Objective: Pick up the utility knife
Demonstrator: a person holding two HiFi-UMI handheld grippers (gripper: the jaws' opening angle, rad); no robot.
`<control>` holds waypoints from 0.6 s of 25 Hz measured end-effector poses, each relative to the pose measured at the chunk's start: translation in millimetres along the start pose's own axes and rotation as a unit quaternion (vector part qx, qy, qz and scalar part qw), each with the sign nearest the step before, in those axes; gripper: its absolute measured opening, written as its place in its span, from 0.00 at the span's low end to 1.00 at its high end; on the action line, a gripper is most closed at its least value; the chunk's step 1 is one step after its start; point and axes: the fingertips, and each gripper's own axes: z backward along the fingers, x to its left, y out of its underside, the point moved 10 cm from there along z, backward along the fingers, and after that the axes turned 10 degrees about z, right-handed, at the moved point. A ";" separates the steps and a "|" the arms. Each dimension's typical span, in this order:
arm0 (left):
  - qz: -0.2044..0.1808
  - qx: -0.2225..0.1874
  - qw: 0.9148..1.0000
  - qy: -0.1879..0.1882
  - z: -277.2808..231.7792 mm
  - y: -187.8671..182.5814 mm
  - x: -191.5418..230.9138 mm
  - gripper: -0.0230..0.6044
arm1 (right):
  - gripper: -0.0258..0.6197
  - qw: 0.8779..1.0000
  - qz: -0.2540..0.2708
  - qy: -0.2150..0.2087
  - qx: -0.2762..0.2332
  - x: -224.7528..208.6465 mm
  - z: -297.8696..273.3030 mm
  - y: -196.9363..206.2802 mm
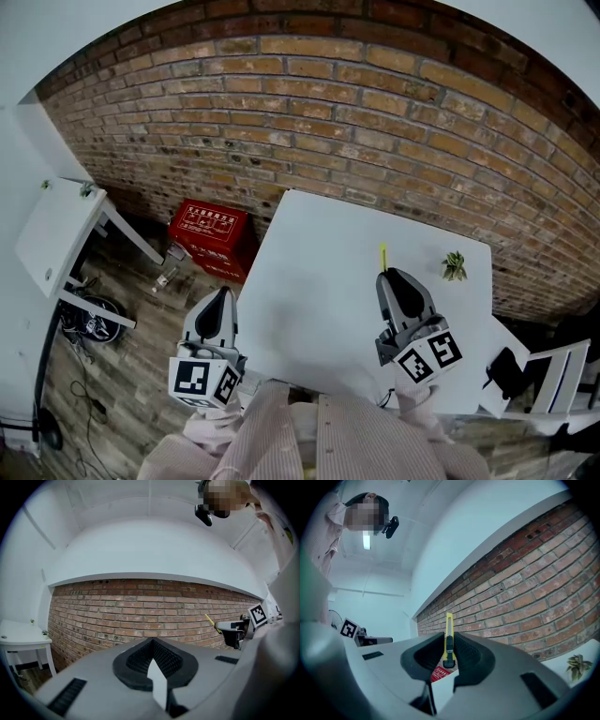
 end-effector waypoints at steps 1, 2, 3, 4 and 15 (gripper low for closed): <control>0.000 0.001 1.000 -0.001 -0.1 0.5 0.4 0.02 | 0.14 1.000 0.001 0.000 0.001 0.2 -0.6 0.7; -0.001 0.001 1.000 -0.002 -0.1 1.0 0.5 0.02 | 0.14 1.000 0.004 -0.001 0.002 0.4 -1.0 1.3; -0.001 0.002 1.000 -0.003 -0.2 1.3 0.4 0.02 | 0.14 1.000 0.008 -0.001 0.005 0.8 -1.3 1.9; -0.002 0.002 1.000 -0.004 -0.4 1.5 0.0 0.02 | 0.14 1.000 0.013 -0.002 0.007 1.2 -1.6 2.4; 0.000 0.010 1.000 -0.004 -4.0 5.9 3.9 0.02 | 0.14 1.000 0.016 0.004 0.017 1.2 -0.6 8.3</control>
